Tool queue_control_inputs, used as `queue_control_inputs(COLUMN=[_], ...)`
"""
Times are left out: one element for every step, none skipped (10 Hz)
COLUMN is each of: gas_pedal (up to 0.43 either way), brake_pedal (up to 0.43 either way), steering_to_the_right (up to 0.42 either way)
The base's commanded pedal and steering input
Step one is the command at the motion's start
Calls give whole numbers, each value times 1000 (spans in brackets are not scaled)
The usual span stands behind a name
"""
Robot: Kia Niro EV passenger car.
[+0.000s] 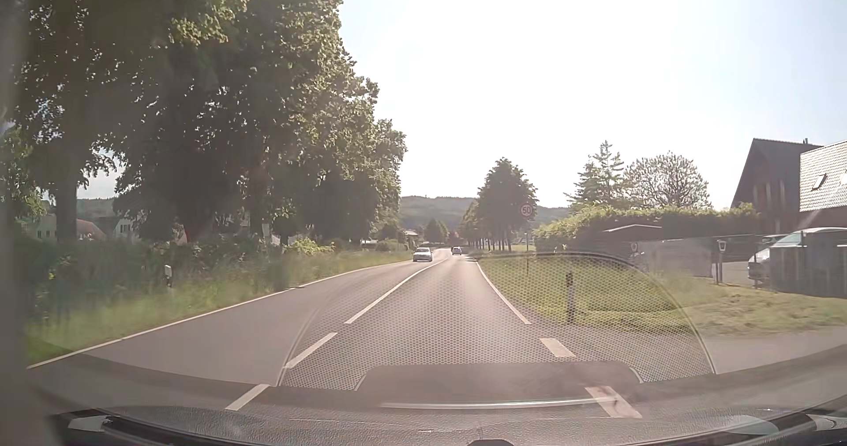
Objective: Follow the waypoints while adhering to traffic rules and regulations
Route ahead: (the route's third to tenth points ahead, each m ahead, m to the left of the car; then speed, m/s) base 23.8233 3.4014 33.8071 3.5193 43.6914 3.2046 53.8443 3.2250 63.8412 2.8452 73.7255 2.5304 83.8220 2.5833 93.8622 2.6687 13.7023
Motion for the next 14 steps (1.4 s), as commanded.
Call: queue_control_inputs(gas_pedal=[189, 189, 189, 177, 169, 169, 157, 157, 169, 169, 169, 169, 177, 177], brake_pedal=[0, 0, 0, 0, 0, 0, 0, 0, 0, 0, 0, 0, 0, 0], steering_to_the_right=[3, 4, 4, 3, 4, 4, 4, 4, 4, 4, 4, 4, 4, 4])
